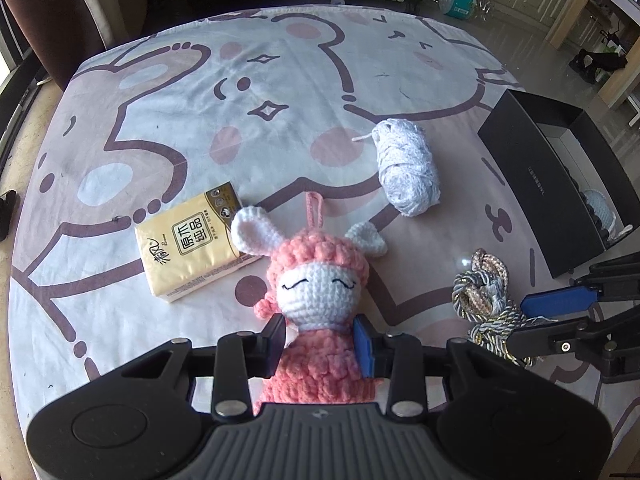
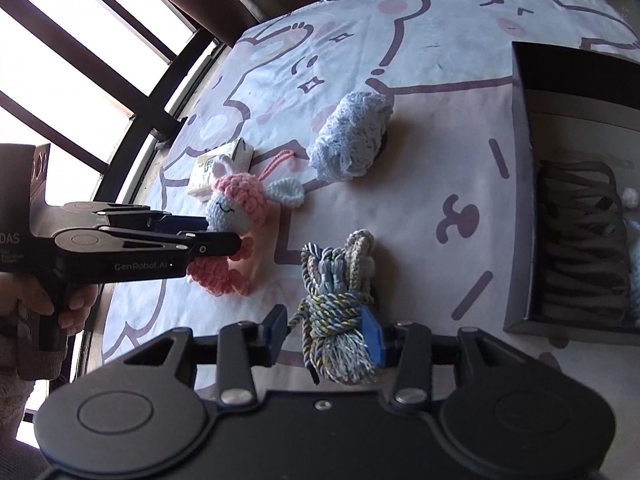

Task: Organize objects
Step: 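Lift the bunny doll with the left tool while the right tool carries the rope toy to the box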

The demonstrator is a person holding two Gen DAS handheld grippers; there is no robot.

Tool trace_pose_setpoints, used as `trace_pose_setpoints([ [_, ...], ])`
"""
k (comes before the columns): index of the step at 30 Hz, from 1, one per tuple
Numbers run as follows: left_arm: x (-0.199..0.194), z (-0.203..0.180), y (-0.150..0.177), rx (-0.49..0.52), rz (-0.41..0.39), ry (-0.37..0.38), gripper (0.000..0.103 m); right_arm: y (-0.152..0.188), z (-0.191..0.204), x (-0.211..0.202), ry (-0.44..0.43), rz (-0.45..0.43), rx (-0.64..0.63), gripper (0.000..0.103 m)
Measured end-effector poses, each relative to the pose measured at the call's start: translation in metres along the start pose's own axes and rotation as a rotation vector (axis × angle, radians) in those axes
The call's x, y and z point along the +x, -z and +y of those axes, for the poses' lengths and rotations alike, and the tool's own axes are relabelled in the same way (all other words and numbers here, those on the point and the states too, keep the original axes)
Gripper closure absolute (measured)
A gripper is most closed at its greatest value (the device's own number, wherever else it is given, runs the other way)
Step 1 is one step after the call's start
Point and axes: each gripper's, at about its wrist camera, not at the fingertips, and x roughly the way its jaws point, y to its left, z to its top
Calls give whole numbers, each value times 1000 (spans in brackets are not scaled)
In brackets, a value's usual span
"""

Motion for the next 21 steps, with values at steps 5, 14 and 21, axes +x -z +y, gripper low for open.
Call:
trace_pose_setpoints([
  [5, 11, -2, 0, 34, 48, -10, 65, -6, -2, 4, 19, 44, -1, 59],
  [14, 16, -1, -1, -21, 47, -6, 67, -3, 3, 21, 43, 102, -22, 63],
  [21, 8, 0, 5, -107, 13, -3, 69, 2, 7, 13, 56, 46, -17, 68],
])
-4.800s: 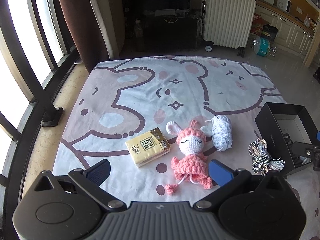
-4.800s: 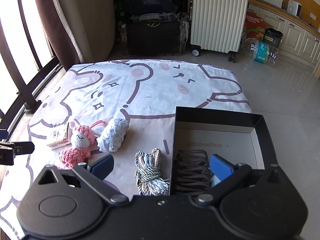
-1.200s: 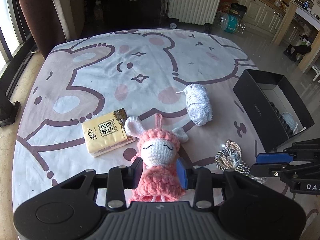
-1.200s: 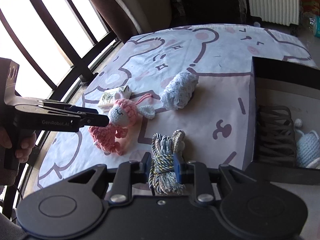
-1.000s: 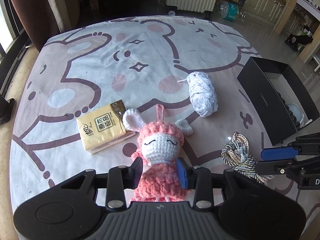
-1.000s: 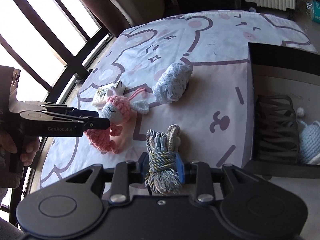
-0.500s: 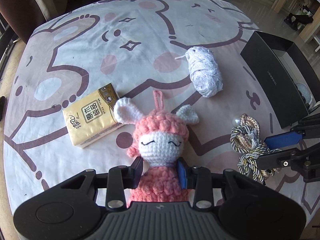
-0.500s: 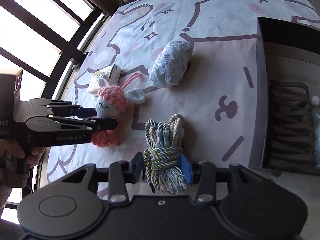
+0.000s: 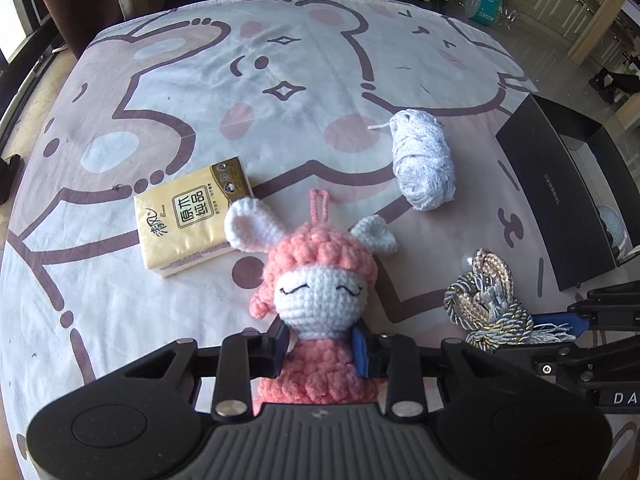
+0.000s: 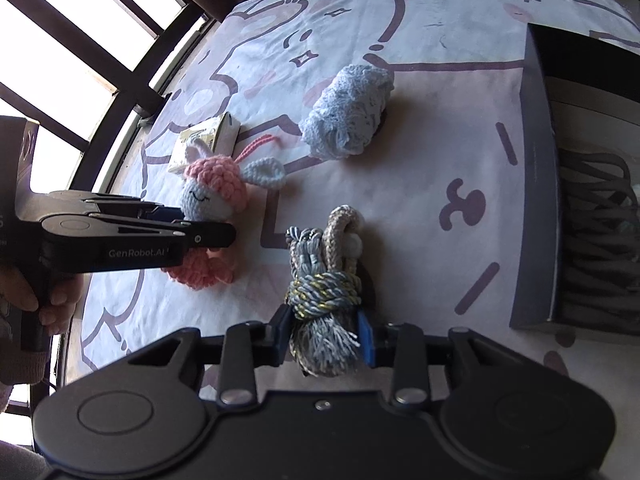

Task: Organize objects
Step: 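Lift the bunny doll with the left tool while the right tool carries the rope toy to the box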

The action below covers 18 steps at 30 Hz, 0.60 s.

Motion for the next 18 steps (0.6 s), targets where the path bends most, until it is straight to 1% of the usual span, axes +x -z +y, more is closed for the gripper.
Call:
trace_pose_setpoints([
  [2, -3, 1, 0, -20, -8, -2, 69, 0, 1, -3, 0, -13, 4, 68],
  [9, -26, -3, -8, -69, -73, 6, 70, -2, 1, -21, -5, -86, 24, 68],
  [14, -39, -17, -14, -70, -104, 10, 70, -7, 2, -40, -11, -151, 30, 68],
  [18, -45, -29, -18, -83, -111, 15, 70, -10, 0, -53, 0, -192, 37, 68],
])
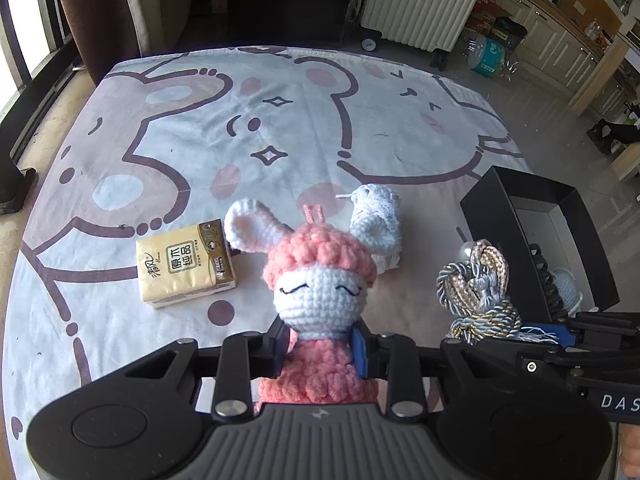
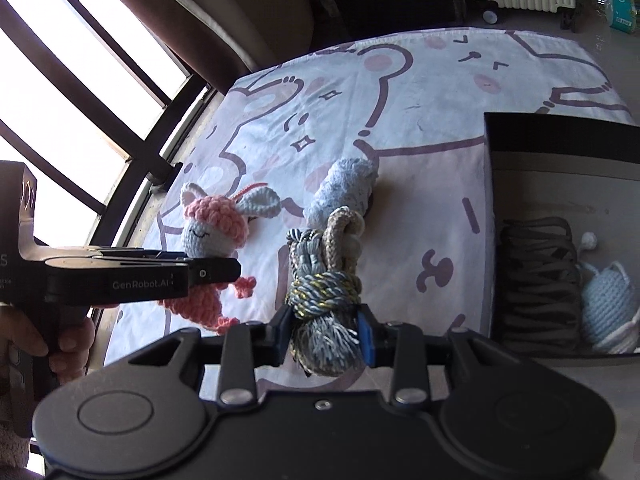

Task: Organize objects
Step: 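Lift the bunny doll with the left tool while the right tool carries the rope toy to the box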

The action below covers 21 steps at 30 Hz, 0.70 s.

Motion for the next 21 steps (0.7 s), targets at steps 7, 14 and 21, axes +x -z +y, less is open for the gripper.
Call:
trace_pose_setpoints([
  [7, -7, -16, -2, -6, -13, -14, 69, -4, -9, -19, 46, -69, 30, 68],
  [14, -14, -24, -4, -13, -29, -20, 69, -6, -15, -31, 71, -114, 44, 68],
  [21, -18, -26, -7, -51, -36, -14, 69, -6, -18, -36, 109, -131, 40, 68],
])
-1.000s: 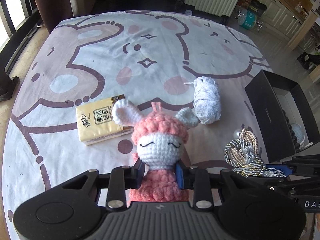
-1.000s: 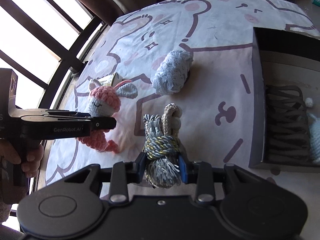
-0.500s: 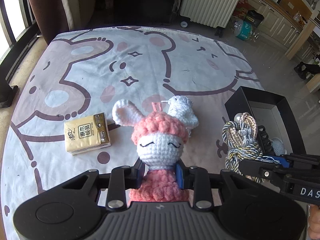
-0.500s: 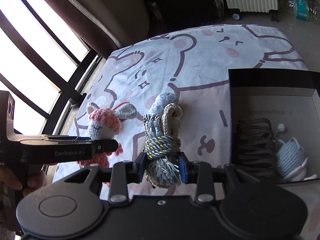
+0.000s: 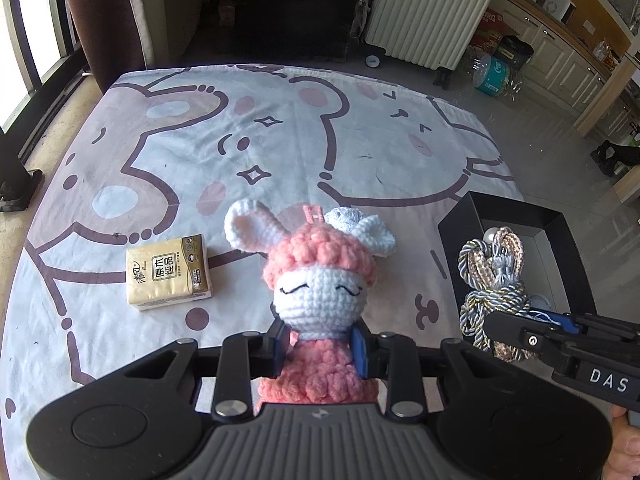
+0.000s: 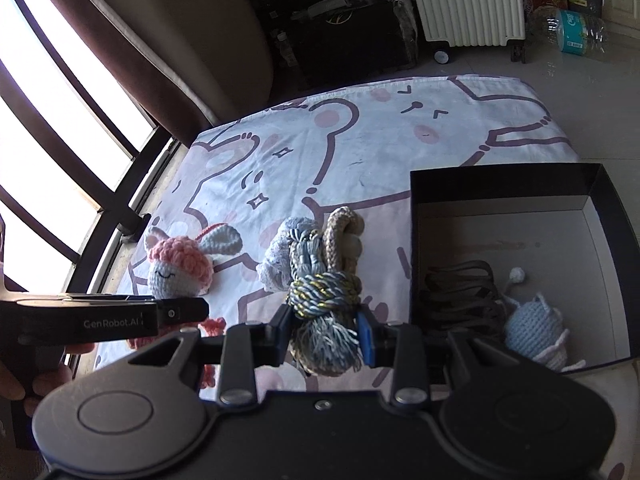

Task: Organize objects
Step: 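Lift the bunny doll with the left tool while the right tool carries the rope toy to the box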

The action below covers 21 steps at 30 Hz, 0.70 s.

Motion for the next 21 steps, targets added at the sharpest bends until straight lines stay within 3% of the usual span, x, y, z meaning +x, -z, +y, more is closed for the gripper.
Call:
trace_pose_setpoints([
  [10, -6, -3, -7, -35, -11, 35, 69, -3, -6, -12, 22, -37, -5, 68],
  [21, -23, -37, -34, -12, -86, 96, 69, -20, -31, -48, 92, -123, -15, 68],
])
